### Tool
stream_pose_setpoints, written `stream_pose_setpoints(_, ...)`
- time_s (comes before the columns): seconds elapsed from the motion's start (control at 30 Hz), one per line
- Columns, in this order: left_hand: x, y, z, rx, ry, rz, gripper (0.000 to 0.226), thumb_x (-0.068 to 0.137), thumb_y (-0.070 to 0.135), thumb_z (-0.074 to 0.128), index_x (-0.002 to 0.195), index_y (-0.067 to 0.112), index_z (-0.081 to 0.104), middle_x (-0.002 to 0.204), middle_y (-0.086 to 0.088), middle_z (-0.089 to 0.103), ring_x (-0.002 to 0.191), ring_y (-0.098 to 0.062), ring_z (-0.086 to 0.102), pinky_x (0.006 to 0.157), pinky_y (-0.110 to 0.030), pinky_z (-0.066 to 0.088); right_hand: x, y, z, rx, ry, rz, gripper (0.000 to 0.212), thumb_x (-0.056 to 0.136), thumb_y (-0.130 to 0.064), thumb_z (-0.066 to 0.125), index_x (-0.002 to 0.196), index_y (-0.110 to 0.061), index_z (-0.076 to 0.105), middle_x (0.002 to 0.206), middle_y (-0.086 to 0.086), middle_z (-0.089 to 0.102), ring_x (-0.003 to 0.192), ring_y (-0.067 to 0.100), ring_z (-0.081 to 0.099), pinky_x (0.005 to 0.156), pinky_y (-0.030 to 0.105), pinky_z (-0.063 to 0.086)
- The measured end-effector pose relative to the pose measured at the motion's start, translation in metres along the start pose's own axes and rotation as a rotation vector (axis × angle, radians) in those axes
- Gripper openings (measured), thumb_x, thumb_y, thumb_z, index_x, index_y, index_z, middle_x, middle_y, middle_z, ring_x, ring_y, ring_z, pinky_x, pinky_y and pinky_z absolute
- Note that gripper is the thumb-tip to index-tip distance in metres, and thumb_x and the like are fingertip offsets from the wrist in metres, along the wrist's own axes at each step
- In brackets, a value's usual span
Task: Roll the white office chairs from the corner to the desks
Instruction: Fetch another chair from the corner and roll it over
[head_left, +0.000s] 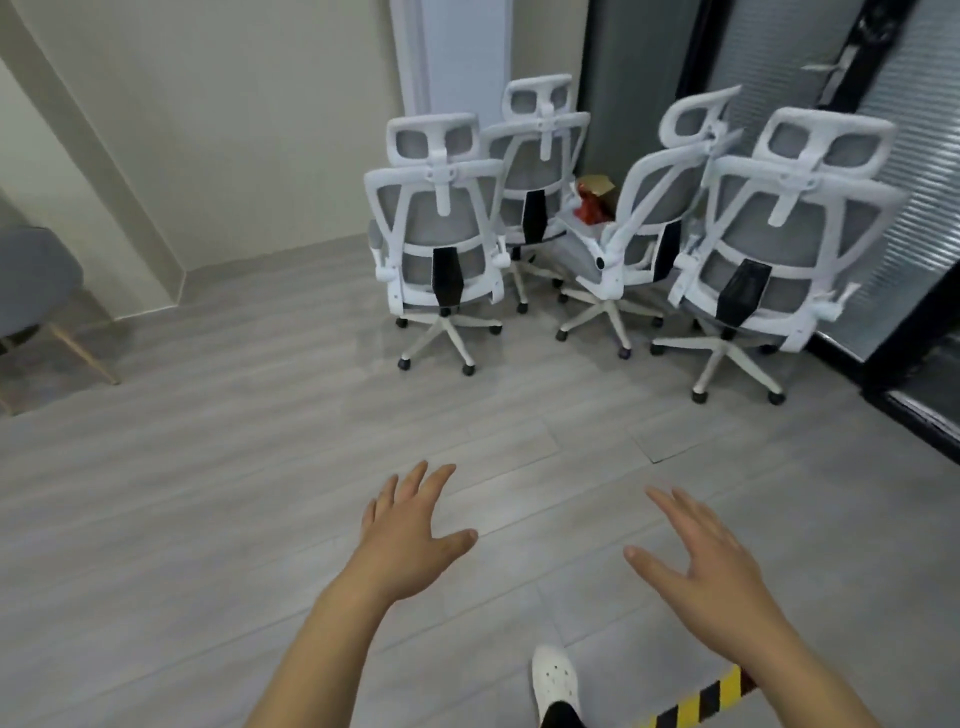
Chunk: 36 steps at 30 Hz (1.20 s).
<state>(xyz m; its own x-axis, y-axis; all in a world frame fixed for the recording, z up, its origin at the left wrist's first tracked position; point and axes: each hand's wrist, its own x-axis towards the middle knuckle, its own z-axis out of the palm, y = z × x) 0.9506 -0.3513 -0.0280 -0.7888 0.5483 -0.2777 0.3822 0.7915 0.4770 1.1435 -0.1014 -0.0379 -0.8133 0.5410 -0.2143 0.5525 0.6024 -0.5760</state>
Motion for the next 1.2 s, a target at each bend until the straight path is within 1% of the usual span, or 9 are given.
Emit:
stream_pose_setpoints(0.17,0.15,-0.001,-0.031,0.056,0.0,-0.01,0.077,0.086,0.059,0.054,0.148,0.046,0.009,0.161,0.011,-0.002,0.148,-0.022,-0.007,0.119,-0.045,0.004,0.152,0.002,-0.006,0.063,0.088,-0.005,0.071,0.082,-0.061,0.058,0.146,-0.043,0.033,0.16,-0.009,0.025,0.149,0.011,0.015,0.119,0.043,0.019)
stream_pose_setpoints(0.27,0.231,-0.004,-0.058,0.06,-0.011,-0.071,0.075,0.087,0.057,0.054,0.147,0.048,0.011,0.161,0.01,-0.001,0.148,-0.022,-0.006,0.119,-0.044,0.005,0.253,-0.014,-0.013,0.088,0.058,0.005,0.07,0.084,-0.058,0.06,0.147,-0.042,0.033,0.16,-0.01,0.024,0.149,0.012,0.015,0.119,0.041,0.019)
stream_pose_setpoints(0.33,0.278,-0.004,-0.078,0.062,-0.022,-0.09,0.073,0.088,0.057,0.053,0.147,0.049,0.011,0.161,0.01,-0.001,0.148,-0.022,-0.007,0.119,-0.045,0.005,0.317,-0.035,-0.017,0.109,0.032,-0.014,0.07,0.083,-0.06,0.059,0.146,-0.044,0.033,0.16,-0.01,0.024,0.149,0.012,0.016,0.119,0.041,0.02)
stream_pose_setpoints(0.47,0.356,-0.011,-0.12,0.039,0.033,-0.121,0.074,0.088,0.058,0.053,0.147,0.048,0.011,0.161,0.011,-0.001,0.148,-0.021,-0.005,0.119,-0.044,0.006,0.434,-0.087,-0.026,0.076,-0.016,-0.095,0.071,0.084,-0.059,0.059,0.148,-0.043,0.031,0.161,-0.008,0.022,0.149,0.013,0.014,0.119,0.043,0.019)
stream_pose_setpoints(0.63,0.466,-0.05,-0.177,-0.021,0.095,-0.171,0.076,0.087,0.057,0.055,0.148,0.047,0.011,0.161,0.011,0.0,0.148,-0.021,-0.004,0.119,-0.043,0.007,0.579,-0.168,-0.03,-0.002,-0.05,-0.233,0.072,0.086,-0.057,0.058,0.15,-0.039,0.029,0.162,-0.007,0.021,0.15,0.014,0.012,0.12,0.043,0.016)
stream_pose_setpoints(0.73,0.552,-0.082,-0.212,0.019,0.137,-0.16,0.079,0.086,0.057,0.056,0.149,0.043,0.012,0.161,0.009,0.002,0.148,-0.023,-0.001,0.119,-0.042,0.009,0.664,-0.207,-0.031,-0.041,-0.041,-0.268,0.073,0.086,-0.057,0.059,0.15,-0.04,0.028,0.162,-0.011,0.018,0.15,0.012,0.01,0.12,0.047,0.015)
stream_pose_setpoints(0.87,0.676,-0.122,-0.269,0.021,0.215,-0.087,0.082,0.083,0.062,0.056,0.15,0.039,0.015,0.161,0.004,0.01,0.147,-0.026,0.006,0.118,-0.043,0.012,0.772,-0.259,-0.039,-0.123,-0.011,-0.277,0.073,0.086,-0.058,0.059,0.15,-0.041,0.028,0.162,-0.013,0.016,0.15,0.012,0.012,0.119,0.05,0.016)
stream_pose_setpoints(0.97,0.762,-0.143,-0.314,0.046,0.216,-0.087,0.082,0.082,0.06,0.057,0.15,0.038,0.016,0.16,0.003,0.013,0.147,-0.027,0.01,0.118,-0.045,0.013,0.842,-0.294,-0.045,-0.156,-0.023,-0.26,0.074,0.084,-0.062,0.057,0.15,-0.042,0.029,0.162,-0.012,0.019,0.15,0.014,0.015,0.118,0.052,0.02)
stream_pose_setpoints(1.2,0.918,-0.125,-0.395,0.124,0.181,0.016,0.078,0.085,0.05,0.06,0.149,0.036,0.02,0.16,0.001,0.014,0.145,-0.03,0.012,0.117,-0.047,0.013,0.974,-0.351,-0.055,-0.252,-0.05,-0.229,0.072,0.088,-0.06,0.054,0.151,-0.04,0.025,0.163,-0.009,0.016,0.15,0.017,0.013,0.118,0.052,0.019)
